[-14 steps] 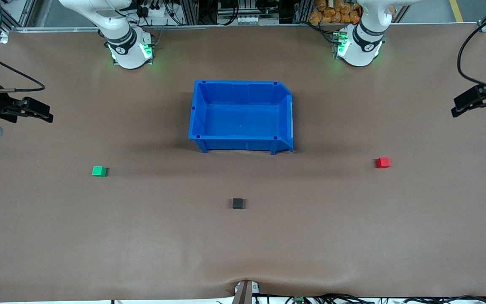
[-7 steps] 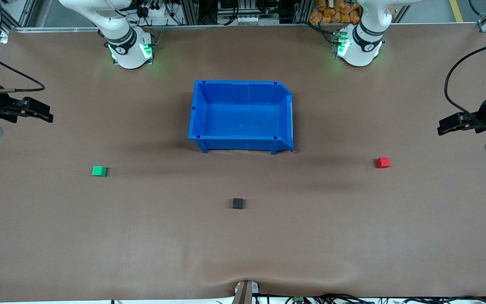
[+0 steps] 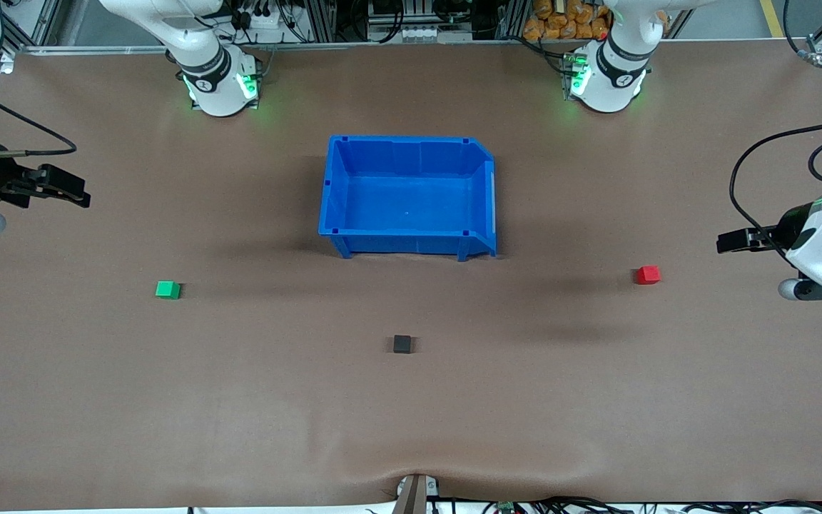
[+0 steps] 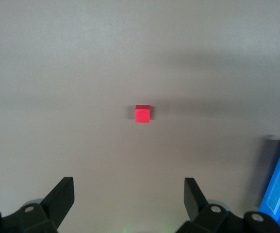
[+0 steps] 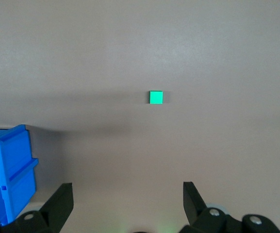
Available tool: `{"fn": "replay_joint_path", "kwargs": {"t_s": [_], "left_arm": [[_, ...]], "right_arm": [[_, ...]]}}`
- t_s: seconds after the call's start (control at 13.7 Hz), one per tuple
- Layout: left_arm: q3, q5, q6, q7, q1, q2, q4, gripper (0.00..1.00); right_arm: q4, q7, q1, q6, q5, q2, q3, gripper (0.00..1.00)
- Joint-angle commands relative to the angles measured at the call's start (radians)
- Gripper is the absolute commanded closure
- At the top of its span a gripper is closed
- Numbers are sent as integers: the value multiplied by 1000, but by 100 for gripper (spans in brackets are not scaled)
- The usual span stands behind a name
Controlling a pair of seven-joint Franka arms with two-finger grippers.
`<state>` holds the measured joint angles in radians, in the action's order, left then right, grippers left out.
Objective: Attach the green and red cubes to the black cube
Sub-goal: 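Reach the left gripper to the red cube while the right gripper reaches the green cube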
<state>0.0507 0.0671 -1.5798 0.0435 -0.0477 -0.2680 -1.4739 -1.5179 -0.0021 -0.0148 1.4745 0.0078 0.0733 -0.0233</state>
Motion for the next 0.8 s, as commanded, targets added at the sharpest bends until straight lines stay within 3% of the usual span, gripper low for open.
{"fn": "replay_joint_path", "kwargs": {"t_s": [0.0, 0.29, 0.73], "left_arm": [[1, 25, 14, -5, -1, 1, 12, 0], [-6, 22, -37, -11, -21, -95, 10, 0], [-5, 48, -72, -5, -15, -158, 7, 0]], "right_arm": [[-4, -4, -4, 1, -8, 0, 0, 0], [-4, -4, -2, 1, -8, 8, 0, 0], [-5, -4, -4, 3, -6, 19, 0, 0]]}}
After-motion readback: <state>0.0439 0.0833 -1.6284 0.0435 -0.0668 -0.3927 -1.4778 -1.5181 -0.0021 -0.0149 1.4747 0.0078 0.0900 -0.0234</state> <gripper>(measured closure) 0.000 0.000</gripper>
